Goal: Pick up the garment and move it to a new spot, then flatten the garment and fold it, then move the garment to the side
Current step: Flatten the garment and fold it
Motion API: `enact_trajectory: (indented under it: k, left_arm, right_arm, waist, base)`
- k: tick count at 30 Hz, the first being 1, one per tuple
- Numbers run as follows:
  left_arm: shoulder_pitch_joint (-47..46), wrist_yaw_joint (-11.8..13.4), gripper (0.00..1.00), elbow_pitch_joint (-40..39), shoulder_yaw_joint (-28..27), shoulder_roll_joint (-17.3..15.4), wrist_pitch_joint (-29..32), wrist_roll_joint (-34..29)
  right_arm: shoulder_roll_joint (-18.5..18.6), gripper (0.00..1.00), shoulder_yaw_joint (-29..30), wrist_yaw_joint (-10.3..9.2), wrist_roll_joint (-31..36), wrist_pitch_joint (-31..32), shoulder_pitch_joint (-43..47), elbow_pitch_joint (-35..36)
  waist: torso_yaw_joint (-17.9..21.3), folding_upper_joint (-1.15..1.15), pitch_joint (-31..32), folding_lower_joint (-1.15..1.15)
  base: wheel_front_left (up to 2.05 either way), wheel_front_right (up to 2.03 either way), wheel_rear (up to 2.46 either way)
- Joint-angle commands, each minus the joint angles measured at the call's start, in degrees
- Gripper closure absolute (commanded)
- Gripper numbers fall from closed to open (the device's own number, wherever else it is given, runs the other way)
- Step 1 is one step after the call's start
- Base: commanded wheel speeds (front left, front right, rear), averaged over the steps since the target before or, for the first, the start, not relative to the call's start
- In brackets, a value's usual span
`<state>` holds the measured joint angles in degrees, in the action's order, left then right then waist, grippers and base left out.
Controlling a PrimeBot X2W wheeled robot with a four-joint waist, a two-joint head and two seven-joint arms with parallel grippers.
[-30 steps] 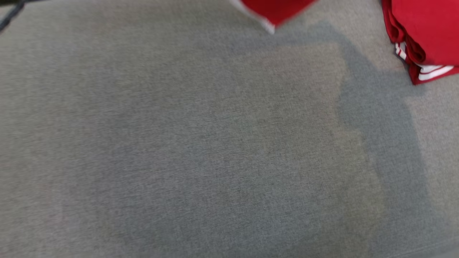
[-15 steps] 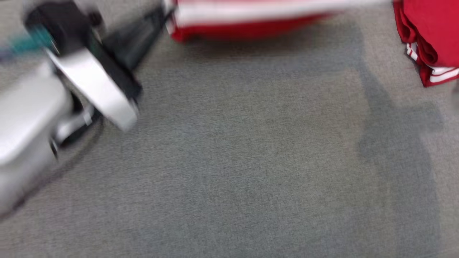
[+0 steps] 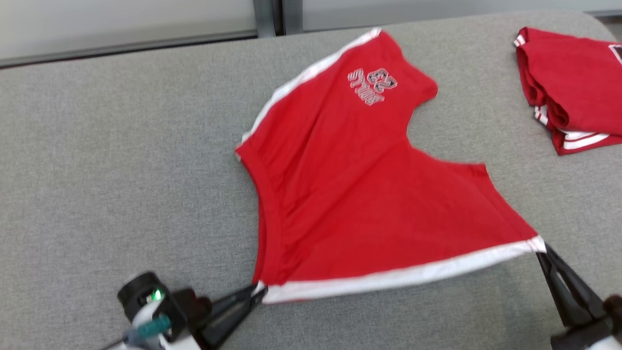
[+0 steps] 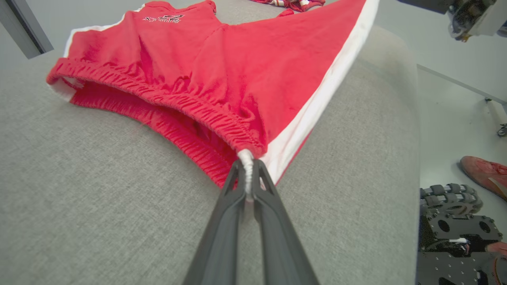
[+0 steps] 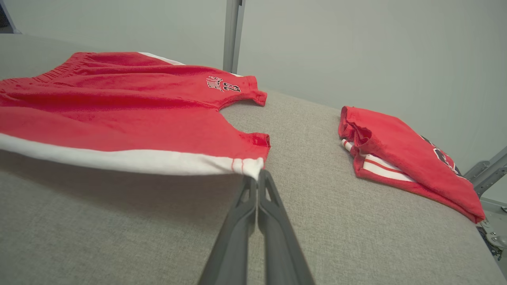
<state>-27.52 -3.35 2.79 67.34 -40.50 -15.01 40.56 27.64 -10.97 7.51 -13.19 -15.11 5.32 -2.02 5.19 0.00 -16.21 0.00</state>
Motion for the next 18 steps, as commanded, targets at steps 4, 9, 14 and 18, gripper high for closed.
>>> enact_trajectory:
  k: [4,9,14,18]
  left_arm:
    - [5.86,2.42,1.0,-2.4,-1.74,-1.32,-0.15,-3.13]
    - [8.97,3.46,1.0,-6.87,-4.9,-1.34,-0.15,-3.79]
    - [7.88,1.98,1.0,-8.22,-8.11,0.01,-0.15,-2.09]
    - [4.91,-0.07,1.0,-6.83,-11.09,2.45,-0.15,1.45]
  right_arm:
    - [0.38,1.0,1.57,-0.05,-1.14,-0.04,5.63,5.09]
    - [1.94,1.0,4.95,-0.05,-1.5,-0.04,10.08,10.49]
    - [4.45,1.0,5.85,-0.05,-1.06,1.25,6.76,9.41]
    - [6.62,1.0,4.87,-0.06,-2.79,5.46,-0.26,6.71]
  waist:
    - [-0.07,0.0,2.06,0.0]
    - [-1.08,0.0,2.71,0.0]
    - [-2.26,0.0,3.47,0.0]
    - [-3.71,0.0,3.28,0.0]
  base:
    - [0.0,0.0,0.0]
    - [0.0,0.0,0.0]
    - [0.0,0.0,0.0]
    - [0.0,0.0,0.0]
